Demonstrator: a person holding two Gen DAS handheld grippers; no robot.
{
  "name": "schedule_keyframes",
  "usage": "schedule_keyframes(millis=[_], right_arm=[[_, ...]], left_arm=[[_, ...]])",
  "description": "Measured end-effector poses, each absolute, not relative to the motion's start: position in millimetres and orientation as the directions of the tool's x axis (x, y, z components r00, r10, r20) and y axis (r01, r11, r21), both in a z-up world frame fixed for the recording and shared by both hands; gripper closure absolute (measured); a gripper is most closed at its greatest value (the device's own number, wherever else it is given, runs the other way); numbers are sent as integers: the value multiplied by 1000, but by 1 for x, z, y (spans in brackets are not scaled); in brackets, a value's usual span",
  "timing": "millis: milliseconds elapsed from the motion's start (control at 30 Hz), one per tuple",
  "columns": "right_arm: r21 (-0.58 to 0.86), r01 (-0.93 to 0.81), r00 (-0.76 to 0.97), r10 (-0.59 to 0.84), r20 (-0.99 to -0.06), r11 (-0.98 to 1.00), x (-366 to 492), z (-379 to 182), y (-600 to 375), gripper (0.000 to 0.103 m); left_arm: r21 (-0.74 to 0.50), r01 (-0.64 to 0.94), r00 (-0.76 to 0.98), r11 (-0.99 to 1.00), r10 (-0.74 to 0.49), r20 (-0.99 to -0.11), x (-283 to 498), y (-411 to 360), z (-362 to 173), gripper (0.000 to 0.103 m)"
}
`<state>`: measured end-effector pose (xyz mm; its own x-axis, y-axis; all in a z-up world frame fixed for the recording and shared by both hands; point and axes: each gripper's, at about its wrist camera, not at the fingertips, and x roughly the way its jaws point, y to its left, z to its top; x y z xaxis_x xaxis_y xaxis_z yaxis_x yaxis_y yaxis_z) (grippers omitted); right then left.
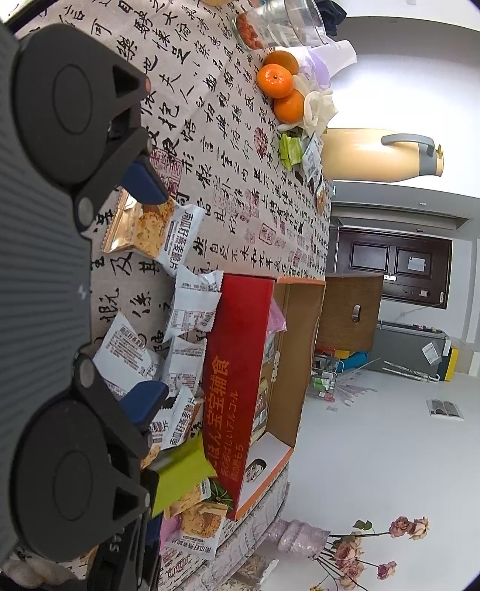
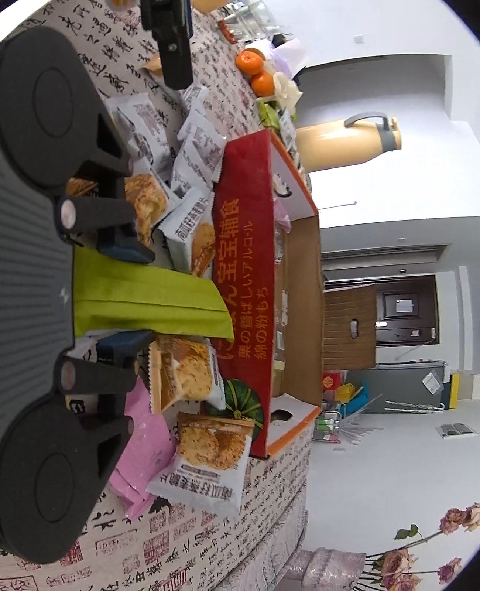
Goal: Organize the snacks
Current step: 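Grasp the pumpkin-seed oat crisp packet with the left gripper while the right holds the green bar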
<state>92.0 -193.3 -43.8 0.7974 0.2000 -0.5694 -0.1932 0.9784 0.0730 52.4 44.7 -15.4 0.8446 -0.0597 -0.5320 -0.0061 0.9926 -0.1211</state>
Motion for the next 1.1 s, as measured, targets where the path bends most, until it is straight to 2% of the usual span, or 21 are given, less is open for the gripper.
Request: schedule_keyframes(millis=[400, 700, 800, 867, 933, 1000, 1033, 1100], right_arm=[[104, -125, 861, 160, -482, 987, 74, -22, -225, 65], [117, -85, 871, 131, -474, 989, 69, -23, -239, 65], [119, -86, 870, 133, -475, 989, 68, -24, -240, 65], [121, -89, 869, 136, -475, 989, 68, -24, -240, 65], [123, -92, 868, 140, -476, 988, 68, -25, -239, 65], [125, -94, 867, 142, -477, 988, 68, -25, -240, 65], [125, -94, 867, 143, -477, 988, 67, -25, -240, 65], [128, -94, 867, 144, -477, 987, 67, -26, -240, 65]], left_arm=[[-53, -46, 833, 998, 9, -554, 67, 64, -15, 0], [21, -43, 775, 999, 46, -630, 91, 72, -30, 1], [11, -52, 762, 999, 47, -646, 95, 73, -35, 8], [-1, -60, 751, 998, 44, -658, 97, 74, -38, 21], [-5, -68, 750, 998, 47, -660, 97, 75, -40, 27], [-8, -60, 755, 998, 40, -655, 95, 74, -39, 40], [-9, -53, 758, 999, 34, -651, 94, 74, -39, 51], [-18, -48, 761, 999, 25, -649, 93, 74, -38, 56]])
